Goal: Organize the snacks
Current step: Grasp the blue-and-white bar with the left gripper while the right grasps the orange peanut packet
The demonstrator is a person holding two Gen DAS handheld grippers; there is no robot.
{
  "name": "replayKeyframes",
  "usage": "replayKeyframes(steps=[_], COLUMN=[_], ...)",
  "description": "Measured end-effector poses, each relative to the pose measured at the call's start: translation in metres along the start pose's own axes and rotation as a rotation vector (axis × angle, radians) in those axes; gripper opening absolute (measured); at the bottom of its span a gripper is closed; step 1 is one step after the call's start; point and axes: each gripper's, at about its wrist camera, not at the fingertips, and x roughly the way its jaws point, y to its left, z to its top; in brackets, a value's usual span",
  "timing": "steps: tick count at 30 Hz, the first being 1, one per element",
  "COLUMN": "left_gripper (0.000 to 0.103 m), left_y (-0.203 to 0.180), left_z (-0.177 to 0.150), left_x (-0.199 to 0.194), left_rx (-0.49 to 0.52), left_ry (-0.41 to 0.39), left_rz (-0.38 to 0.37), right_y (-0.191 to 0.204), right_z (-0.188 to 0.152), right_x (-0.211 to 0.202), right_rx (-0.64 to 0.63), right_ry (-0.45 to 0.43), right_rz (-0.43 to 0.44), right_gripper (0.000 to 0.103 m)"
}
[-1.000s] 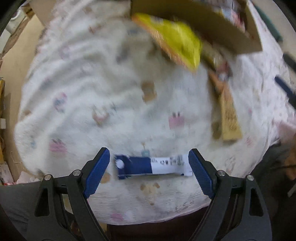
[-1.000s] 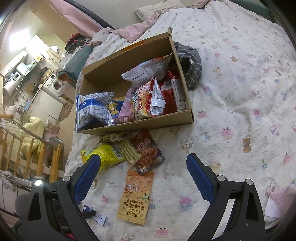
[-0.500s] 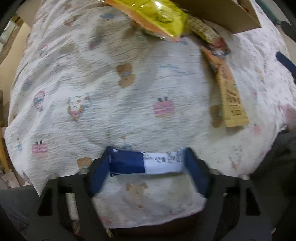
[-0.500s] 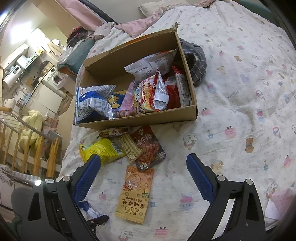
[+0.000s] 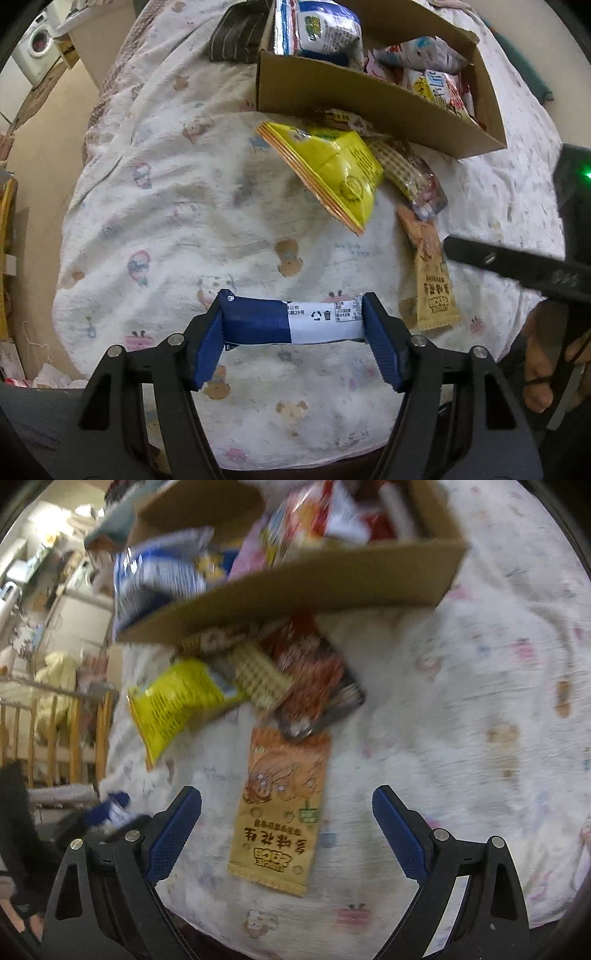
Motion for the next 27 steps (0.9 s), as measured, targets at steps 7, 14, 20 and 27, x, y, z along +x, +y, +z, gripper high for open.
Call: replayKeyframes(steps=[7, 14, 20, 27], left_gripper=[0.066, 0.066, 0.066, 0.066], left_y=[0.034, 0.036, 0.033, 0.029], left_z=[0.009, 0.013, 0.014, 0.014], left_x=[0.002, 0.001, 0.002, 0.0], left_rx=[-0.052, -0.065, -0.064, -0.065], left_ry=[-0.003, -0.015, -0.023, -0.039], left_rz=[-0.008, -0.005, -0.001, 0.009], right_y=[0.021, 0.034, 0.031, 0.02], right_z=[0.009, 0.0, -0.017, -0.037], right_x=[0.029, 0.028, 0.021, -0.009], right_rx=[-0.051, -0.149, -0.192, -0.217], right_ry=[0.065, 0.062, 0.076, 0.036], right_rz=[-0.087, -0.108, -0.051, 0.021], right_gripper=[0.074, 0.048, 0.044, 0.041])
